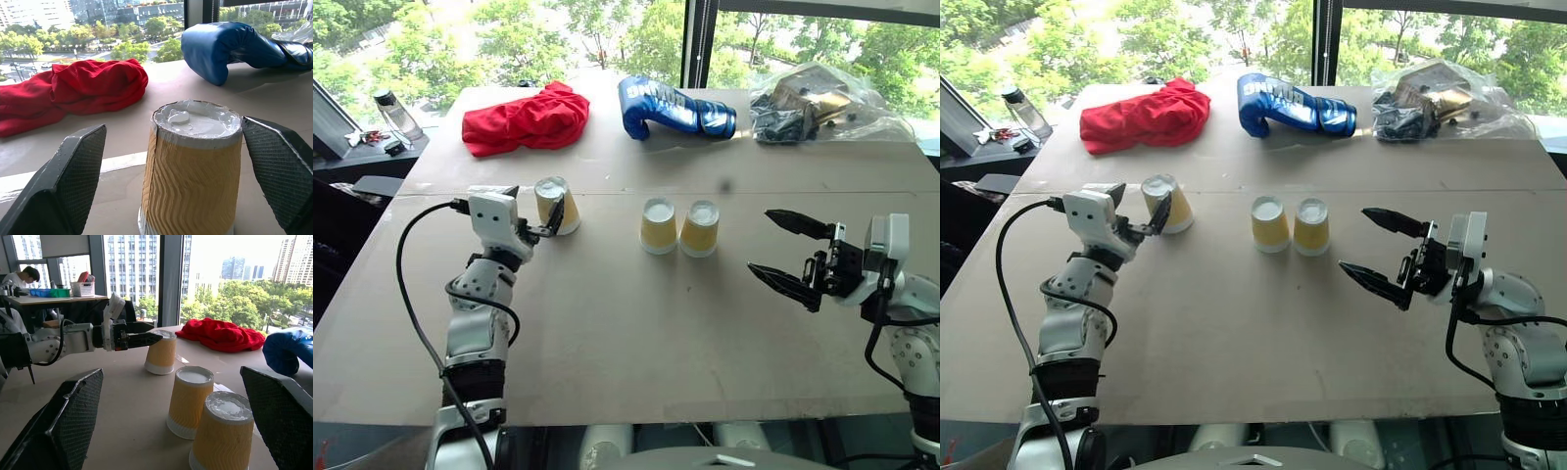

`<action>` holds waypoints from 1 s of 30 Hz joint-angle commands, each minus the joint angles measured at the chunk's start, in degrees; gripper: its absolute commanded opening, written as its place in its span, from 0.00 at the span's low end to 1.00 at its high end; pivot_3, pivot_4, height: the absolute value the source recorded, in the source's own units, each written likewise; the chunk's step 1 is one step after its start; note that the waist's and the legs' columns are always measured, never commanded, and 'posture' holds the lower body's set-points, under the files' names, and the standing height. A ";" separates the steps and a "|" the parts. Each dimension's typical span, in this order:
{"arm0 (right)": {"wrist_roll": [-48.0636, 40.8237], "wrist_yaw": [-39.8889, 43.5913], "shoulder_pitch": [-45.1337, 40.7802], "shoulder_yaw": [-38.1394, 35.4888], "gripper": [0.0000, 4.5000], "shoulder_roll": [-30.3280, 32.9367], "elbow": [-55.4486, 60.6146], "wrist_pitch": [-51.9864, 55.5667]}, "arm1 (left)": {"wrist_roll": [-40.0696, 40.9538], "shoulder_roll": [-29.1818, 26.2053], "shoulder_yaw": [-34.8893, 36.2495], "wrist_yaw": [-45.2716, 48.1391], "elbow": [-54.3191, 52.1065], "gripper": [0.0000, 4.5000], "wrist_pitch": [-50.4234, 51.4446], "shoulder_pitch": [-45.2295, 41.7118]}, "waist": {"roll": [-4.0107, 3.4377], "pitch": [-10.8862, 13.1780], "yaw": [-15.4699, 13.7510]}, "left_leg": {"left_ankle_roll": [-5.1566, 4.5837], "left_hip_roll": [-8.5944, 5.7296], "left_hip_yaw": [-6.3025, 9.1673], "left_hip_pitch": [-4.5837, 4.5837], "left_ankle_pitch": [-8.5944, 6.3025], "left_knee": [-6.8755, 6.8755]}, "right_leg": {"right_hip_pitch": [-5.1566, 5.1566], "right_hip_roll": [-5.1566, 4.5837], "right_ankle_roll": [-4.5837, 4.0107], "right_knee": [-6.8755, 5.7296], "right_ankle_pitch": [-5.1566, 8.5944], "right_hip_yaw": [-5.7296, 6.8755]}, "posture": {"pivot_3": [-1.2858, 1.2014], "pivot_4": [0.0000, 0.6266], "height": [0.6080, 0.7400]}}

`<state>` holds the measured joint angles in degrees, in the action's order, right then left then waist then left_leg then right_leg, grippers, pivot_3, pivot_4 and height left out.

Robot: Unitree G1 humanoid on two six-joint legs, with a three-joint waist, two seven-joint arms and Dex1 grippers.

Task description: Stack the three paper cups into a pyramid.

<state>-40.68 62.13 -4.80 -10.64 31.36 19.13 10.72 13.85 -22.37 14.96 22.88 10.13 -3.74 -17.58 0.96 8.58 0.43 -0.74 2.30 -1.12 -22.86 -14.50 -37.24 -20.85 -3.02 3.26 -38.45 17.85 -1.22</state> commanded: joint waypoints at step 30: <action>-0.75 -2.29 -2.53 0.57 0.98 0.18 1.92 0.74 | 0.96 2.88 -1.83 -1.27 -0.51 1.00 -3.44 0.66 | 0.01 0.00 0.03 | 0.00 0.03 -0.01 -0.01 0.00 -0.01 | 0.00 -0.01 0.00 0.00 0.00 -0.01 | 0.52 0.24 1.00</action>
<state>-40.73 60.08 -6.62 -9.78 31.25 19.42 11.43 14.64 -19.33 12.98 21.50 9.87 -7.08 -15.83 0.97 8.58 0.46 -0.74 2.32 -1.12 -22.86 -14.50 -37.25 -20.85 -3.03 3.26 -38.45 17.85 -1.23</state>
